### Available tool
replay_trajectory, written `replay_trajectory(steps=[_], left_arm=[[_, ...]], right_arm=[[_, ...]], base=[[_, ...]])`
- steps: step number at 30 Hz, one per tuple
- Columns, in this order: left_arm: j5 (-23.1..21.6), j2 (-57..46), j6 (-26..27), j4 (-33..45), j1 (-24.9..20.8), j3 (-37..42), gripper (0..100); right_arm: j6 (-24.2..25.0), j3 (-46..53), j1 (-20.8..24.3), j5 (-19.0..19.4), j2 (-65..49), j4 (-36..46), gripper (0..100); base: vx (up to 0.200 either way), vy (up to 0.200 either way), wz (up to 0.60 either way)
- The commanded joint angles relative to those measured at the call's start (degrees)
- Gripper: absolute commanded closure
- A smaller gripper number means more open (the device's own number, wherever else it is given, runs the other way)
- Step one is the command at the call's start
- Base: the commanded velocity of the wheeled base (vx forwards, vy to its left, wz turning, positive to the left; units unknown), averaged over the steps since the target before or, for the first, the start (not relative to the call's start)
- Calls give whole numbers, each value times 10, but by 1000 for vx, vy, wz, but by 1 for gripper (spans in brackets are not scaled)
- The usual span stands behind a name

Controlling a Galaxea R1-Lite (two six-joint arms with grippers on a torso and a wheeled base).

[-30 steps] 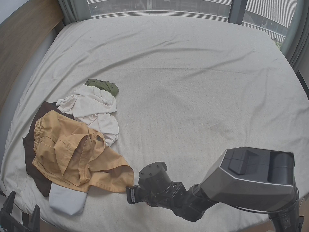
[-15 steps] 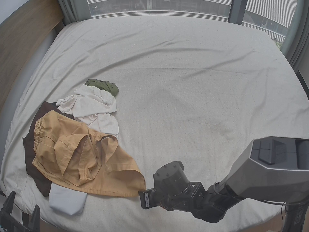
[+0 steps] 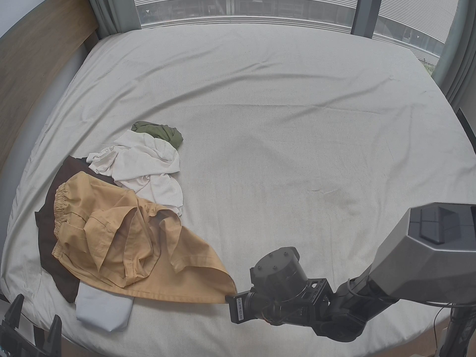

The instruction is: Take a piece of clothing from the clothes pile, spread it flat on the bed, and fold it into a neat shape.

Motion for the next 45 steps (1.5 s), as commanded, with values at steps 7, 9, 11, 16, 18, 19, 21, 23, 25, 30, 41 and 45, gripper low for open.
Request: replay_trajectory(steps=[7,9,11,16,18,19,21,23,25,30,41,45], left_arm=[[0,-9,1,0,0,10,0],[0,-9,0,0,0,10,0],[0,-9,0,0,0,10,0],[0,-9,0,0,1,10,0],[0,-9,0,0,0,10,0],[0,-9,0,0,0,10,0],[0,-9,0,0,0,10,0],[0,-9,1,0,0,10,0],[0,-9,1,0,0,10,0],[0,-9,1,0,0,10,0],[-1,-9,1,0,0,10,0],[-1,-9,1,0,0,10,0]], right_arm=[[-1,33,-10,-14,-24,-2,100],[-1,41,-15,-14,-31,-1,100],[-1,47,-17,-15,-38,0,100],[-1,69,-26,-18,-53,0,100],[-1,83,-30,-27,-57,-4,100],[-1,92,-31,-32,-60,-5,100],[1,101,-32,-34,-67,-5,100],[1,112,-42,-34,-74,-5,100],[1,125,-50,-34,-82,-5,100],[1,161,-60,-34,-105,-5,100],[1,259,-105,-34,-116,-80,100],[1,294,-125,-34,-116,-110,100]], base=[[0,0,0],[0,0,0],[0,0,0],[0,0,0],[0,0,0],[0,0,0],[0,0,0],[0,0,0],[0,0,0],[0,0,0],[0,0,0],[0,0,0]])
